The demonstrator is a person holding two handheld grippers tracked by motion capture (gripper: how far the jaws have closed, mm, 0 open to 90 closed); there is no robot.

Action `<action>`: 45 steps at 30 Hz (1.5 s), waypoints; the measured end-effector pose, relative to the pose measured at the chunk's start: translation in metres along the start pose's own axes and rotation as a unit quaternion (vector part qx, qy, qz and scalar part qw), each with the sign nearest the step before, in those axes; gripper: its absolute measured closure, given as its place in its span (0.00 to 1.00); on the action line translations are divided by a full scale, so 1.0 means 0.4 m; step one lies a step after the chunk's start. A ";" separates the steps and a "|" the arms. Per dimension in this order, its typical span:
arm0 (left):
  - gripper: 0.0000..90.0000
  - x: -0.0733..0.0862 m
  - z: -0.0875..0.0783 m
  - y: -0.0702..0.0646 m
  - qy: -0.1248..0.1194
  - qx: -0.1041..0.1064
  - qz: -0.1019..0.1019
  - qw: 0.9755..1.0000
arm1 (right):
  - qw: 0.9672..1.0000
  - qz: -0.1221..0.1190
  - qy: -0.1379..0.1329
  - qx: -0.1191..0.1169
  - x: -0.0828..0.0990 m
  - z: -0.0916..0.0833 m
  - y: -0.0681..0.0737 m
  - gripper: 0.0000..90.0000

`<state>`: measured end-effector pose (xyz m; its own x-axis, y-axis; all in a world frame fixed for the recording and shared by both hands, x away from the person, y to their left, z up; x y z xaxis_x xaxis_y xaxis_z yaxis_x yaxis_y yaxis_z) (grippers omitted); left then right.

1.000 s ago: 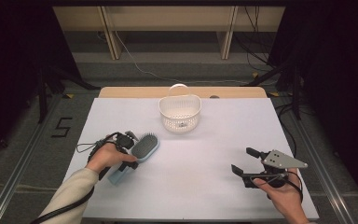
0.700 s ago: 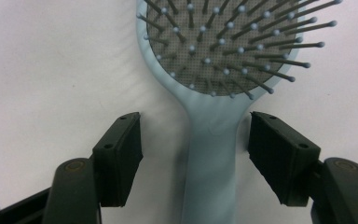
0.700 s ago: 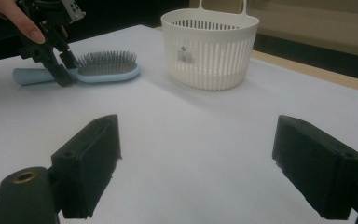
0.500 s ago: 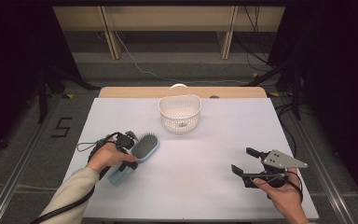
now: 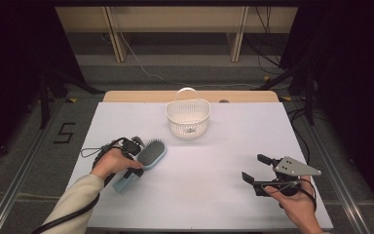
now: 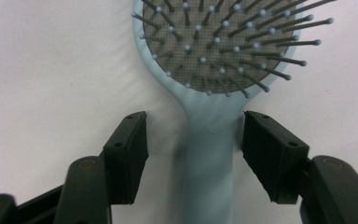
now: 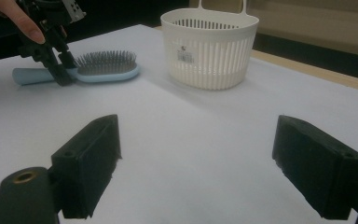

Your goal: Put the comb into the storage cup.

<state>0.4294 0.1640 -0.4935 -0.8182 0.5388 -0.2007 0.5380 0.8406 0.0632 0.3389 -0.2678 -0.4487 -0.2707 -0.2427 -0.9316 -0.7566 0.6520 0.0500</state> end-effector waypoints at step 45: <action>0.76 -0.002 -0.007 -0.011 0.000 0.002 0.013 1.000 | 1.000 0.000 0.001 0.000 0.000 -0.001 0.000 0.18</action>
<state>0.4272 0.1599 -0.4908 -0.8040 0.5603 -0.1991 0.5600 0.8261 0.0636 0.3387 -0.2683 -0.4486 -0.2714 -0.2443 -0.9310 -0.7565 0.6522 0.0494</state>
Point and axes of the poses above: each handheld gripper's, and its own axes: z roughly forward along the jaws, x roughly out of its underside, y roughly to its left, the point moved 3 cm from there along z, roughly forward along the jaws, and after that the axes turned 5 degrees about -x, right-handed, at the moved point
